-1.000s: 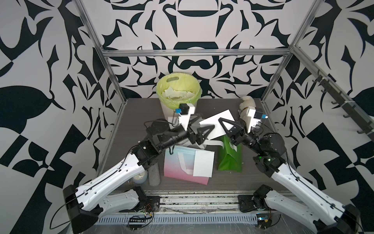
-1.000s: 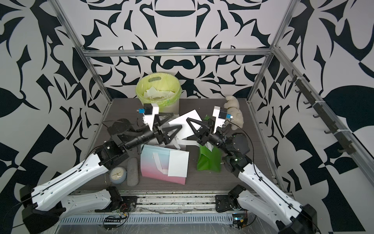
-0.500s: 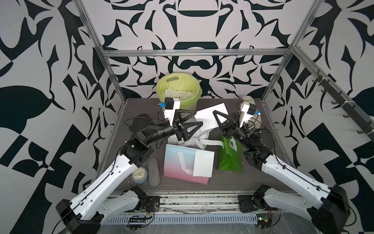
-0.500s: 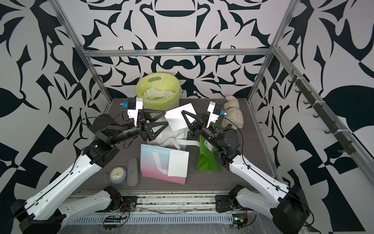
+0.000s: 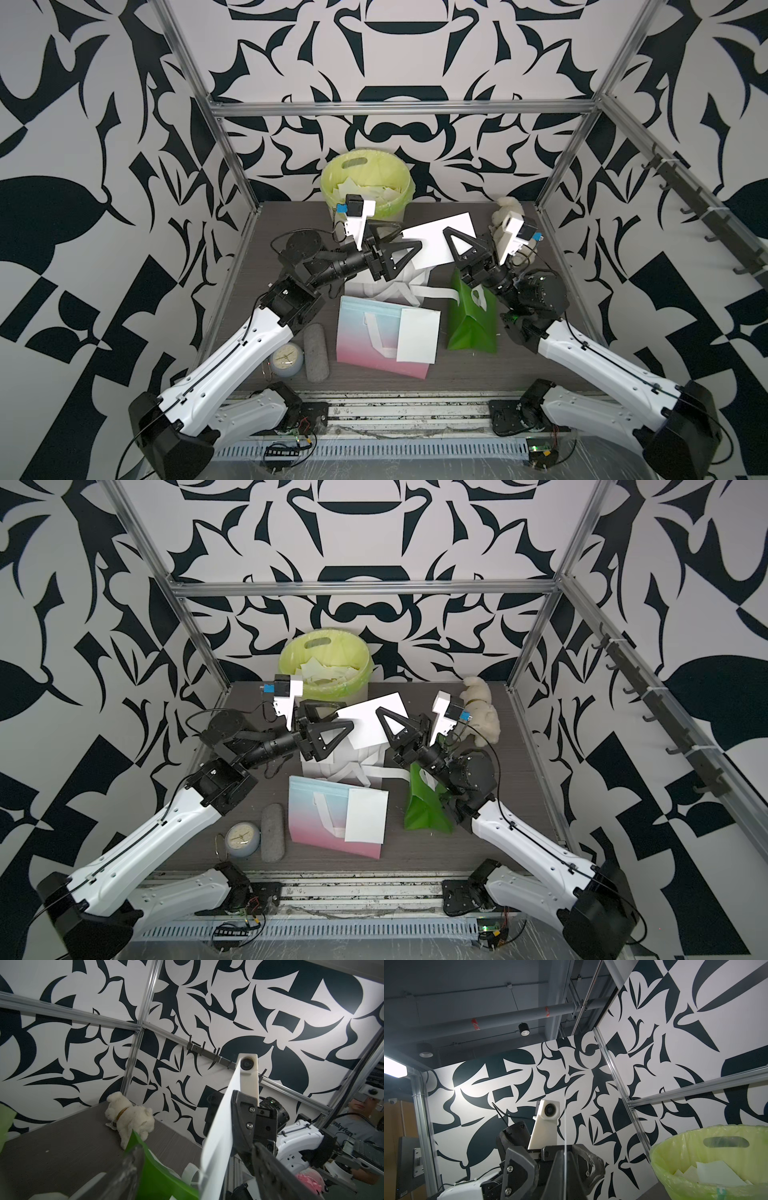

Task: Shred takeout receipts and throw away
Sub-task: Shred the takeout receipt.

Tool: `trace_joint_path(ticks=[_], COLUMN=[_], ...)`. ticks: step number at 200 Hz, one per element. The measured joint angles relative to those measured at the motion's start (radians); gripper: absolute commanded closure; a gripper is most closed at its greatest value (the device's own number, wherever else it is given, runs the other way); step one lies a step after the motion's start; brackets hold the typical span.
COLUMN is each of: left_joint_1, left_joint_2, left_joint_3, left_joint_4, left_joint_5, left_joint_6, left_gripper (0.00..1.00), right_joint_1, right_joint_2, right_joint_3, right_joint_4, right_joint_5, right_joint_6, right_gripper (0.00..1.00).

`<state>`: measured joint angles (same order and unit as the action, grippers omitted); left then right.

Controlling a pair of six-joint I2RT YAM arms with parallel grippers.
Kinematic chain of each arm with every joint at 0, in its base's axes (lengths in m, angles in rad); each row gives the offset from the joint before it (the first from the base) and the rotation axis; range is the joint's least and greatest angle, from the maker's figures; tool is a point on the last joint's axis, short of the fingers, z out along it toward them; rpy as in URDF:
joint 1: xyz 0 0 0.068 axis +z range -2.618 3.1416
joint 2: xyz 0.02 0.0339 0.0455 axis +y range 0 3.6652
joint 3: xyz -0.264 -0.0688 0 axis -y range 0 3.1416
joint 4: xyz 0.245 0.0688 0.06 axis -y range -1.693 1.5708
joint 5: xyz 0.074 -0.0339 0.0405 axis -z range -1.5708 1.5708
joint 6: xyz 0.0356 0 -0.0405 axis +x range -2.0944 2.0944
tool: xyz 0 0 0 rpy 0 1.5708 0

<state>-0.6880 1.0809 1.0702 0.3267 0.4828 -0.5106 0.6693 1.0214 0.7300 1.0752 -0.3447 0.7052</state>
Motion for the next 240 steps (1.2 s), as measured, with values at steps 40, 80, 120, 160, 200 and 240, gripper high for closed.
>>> trace_joint_path(ticks=[40, 80, 120, 160, 200, 240], left_joint_1=[0.001, 0.001, 0.001, 0.001, 0.001, 0.001], left_joint_2=[0.042, 0.08, 0.085, 0.056, -0.018, -0.026], left_joint_3=[-0.001, -0.001, 0.003, 0.037, 0.107, 0.183], left_joint_4=[0.108, 0.164, 0.163, -0.028, -0.27, -0.463], left_joint_5=[0.043, 0.087, 0.101, 0.075, 0.021, -0.027], left_joint_6=[-0.095, -0.159, -0.158, -0.012, 0.228, 0.407], left_gripper=[0.33, 0.69, 1.0, 1.0, 1.0, 1.0], right_joint_1=[0.002, 0.005, 0.006, 0.007, 0.008, 0.008], right_joint_2=[0.003, 0.026, 0.019, -0.093, -0.261, -0.345], right_joint_3=[0.0, 0.0, -0.004, -0.021, -0.017, 0.032], right_joint_4=[0.002, 0.007, -0.008, -0.241, -0.523, -0.808], right_joint_5=[0.008, 0.01, 0.022, 0.051, 0.072, 0.079], right_joint_6=[0.005, 0.012, -0.002, -0.155, -0.443, -0.774], right_gripper=[1.0, 1.0, 1.0, 0.63, 0.38, 0.34])
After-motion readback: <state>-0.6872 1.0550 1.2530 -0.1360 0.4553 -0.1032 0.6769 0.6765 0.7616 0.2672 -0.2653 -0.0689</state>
